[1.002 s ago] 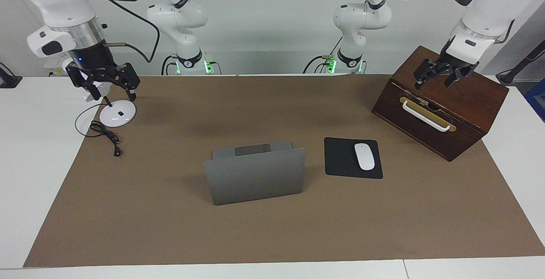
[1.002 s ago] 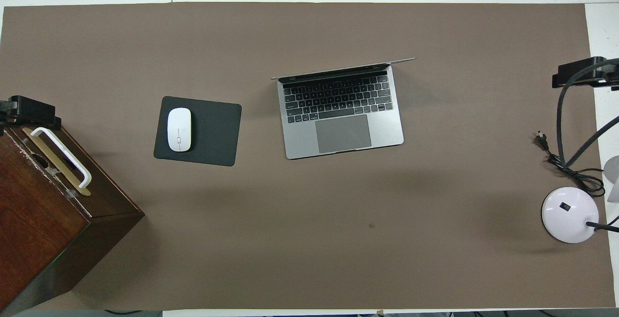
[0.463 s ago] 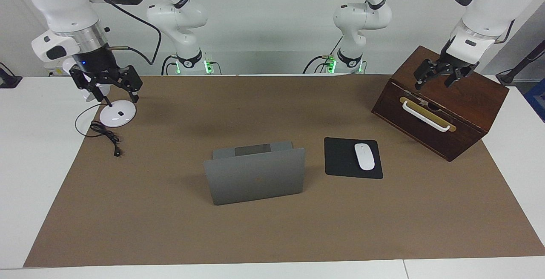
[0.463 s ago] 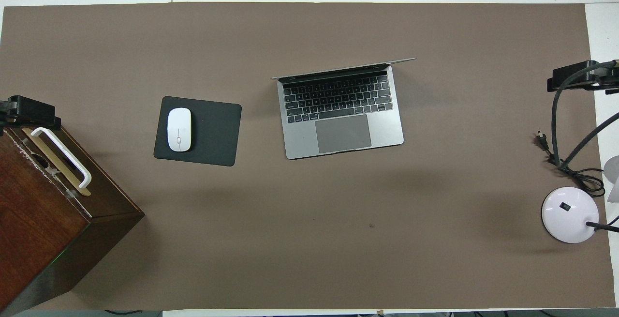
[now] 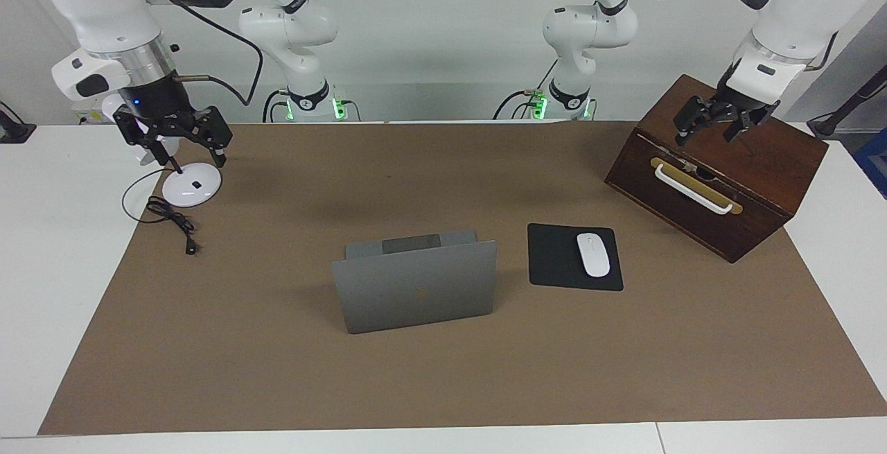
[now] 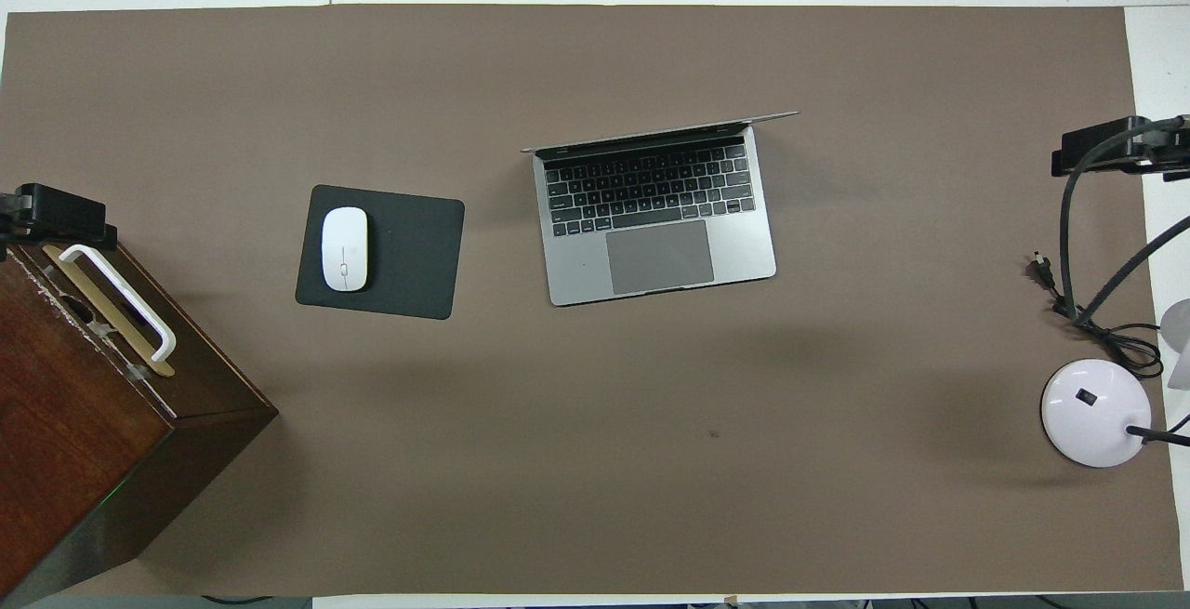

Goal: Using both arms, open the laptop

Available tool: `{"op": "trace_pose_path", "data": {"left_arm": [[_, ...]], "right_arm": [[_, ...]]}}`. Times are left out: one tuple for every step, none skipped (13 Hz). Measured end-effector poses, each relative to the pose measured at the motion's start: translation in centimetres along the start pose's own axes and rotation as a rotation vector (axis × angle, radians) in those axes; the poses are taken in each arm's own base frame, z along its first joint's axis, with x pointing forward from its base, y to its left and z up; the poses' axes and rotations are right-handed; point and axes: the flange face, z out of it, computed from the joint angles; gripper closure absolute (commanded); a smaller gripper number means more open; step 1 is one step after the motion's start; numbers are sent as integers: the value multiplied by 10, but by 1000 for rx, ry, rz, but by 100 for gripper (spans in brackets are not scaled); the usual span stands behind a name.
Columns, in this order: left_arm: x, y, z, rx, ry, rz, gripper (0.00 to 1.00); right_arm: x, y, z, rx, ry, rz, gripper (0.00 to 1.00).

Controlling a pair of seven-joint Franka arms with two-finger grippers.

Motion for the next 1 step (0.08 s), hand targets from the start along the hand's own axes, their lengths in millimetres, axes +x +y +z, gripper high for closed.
{"op": "trace_pose_path", "data": {"left_arm": [[0, 0, 0, 0, 0, 0, 0]], "right_arm": [[0, 0, 0, 0, 0, 0, 0]]}}
